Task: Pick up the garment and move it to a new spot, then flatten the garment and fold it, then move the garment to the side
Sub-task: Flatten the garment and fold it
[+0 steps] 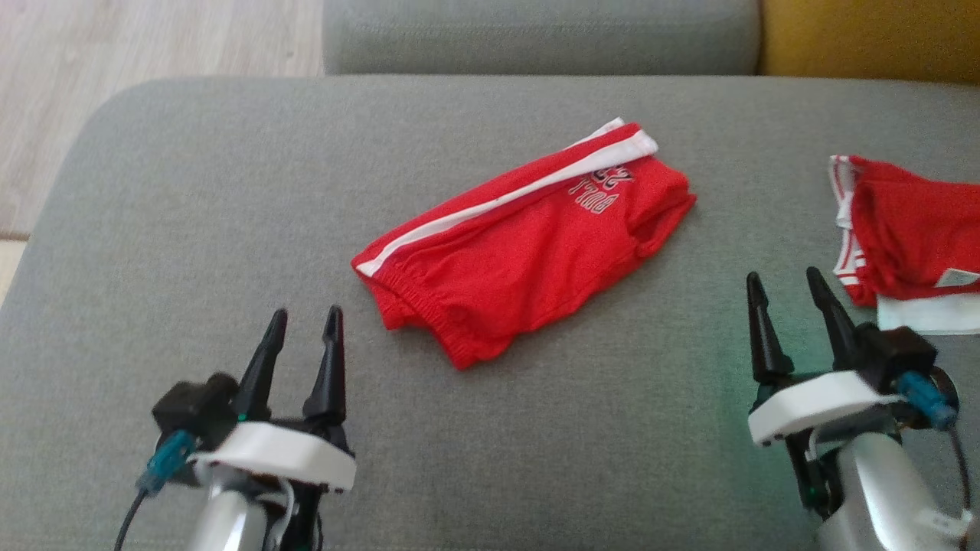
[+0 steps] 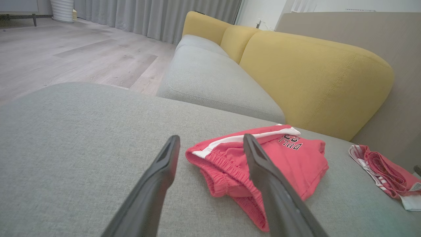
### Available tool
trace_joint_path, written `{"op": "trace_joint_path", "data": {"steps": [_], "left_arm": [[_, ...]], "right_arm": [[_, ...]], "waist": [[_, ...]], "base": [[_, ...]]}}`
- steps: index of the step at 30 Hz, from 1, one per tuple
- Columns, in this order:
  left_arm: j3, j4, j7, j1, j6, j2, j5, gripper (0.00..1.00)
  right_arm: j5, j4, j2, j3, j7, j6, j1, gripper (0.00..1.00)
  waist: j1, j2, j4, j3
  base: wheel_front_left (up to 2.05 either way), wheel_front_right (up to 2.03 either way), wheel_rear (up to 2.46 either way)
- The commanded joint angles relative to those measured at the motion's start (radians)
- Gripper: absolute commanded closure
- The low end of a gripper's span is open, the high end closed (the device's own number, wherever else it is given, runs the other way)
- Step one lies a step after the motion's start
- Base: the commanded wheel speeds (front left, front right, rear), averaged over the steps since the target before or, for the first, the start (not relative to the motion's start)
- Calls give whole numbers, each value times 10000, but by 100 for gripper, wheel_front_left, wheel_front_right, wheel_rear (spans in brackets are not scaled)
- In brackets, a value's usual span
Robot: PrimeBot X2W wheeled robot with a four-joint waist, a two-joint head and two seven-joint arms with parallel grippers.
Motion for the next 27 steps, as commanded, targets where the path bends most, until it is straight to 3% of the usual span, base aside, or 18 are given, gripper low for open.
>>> {"op": "trace_joint_path", "data": {"steps": [1, 10, 16, 27], "left_arm": [[184, -358, -122, -665, -16, -14, -61, 0], [-414, -233, -122, -1042, 179, -15, -293, 0], [-856, -85, -122, -1367, 281, -15, -581, 0], [-1332, 272, -122, -1483, 492, -16, -960, 0]], "right_arm": [[137, -307, 63, 156, 88, -30, -513, 0], [2623, 593, 185, -350, 1787, -30, -1936, 0], [4560, 1884, 241, -1701, 3107, -30, -3185, 0], [5141, 3562, 253, -2800, 4080, -30, -4494, 0]], "waist": [[1, -1, 190, 255], [1, -1, 1020, 1127], [1, -1, 1816, 1753], [1, -1, 2486, 2107]], "base": [[0, 0, 0], [0, 0, 0], [0, 0, 0], [0, 0, 0]]}}
